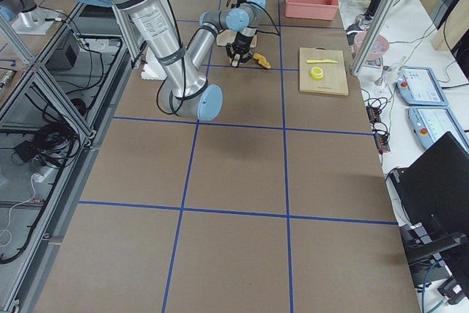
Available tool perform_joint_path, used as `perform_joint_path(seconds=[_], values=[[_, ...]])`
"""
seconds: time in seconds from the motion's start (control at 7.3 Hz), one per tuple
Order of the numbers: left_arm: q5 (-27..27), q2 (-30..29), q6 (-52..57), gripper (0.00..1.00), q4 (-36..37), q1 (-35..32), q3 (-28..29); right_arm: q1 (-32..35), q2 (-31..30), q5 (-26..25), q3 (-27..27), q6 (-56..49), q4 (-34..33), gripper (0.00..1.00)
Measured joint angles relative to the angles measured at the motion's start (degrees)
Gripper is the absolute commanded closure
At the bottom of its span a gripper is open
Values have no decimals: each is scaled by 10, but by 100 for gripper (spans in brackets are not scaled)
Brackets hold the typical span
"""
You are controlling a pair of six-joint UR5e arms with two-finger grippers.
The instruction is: Sweep and dump trash into bin
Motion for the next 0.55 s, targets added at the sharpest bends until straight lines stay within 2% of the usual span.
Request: perform_joint_path(seconds=[0.14, 0.41, 0.55], values=[[1, -5, 1, 8, 11, -5, 1, 20, -4, 7, 21, -1, -37, 100], [1, -11, 2, 11, 19, -10, 3, 42, -41, 15, 97, 40, -133, 100], [1, -14, 2, 21, 22, -12, 5, 41, -71, 32, 137, 129, -152, 100]])
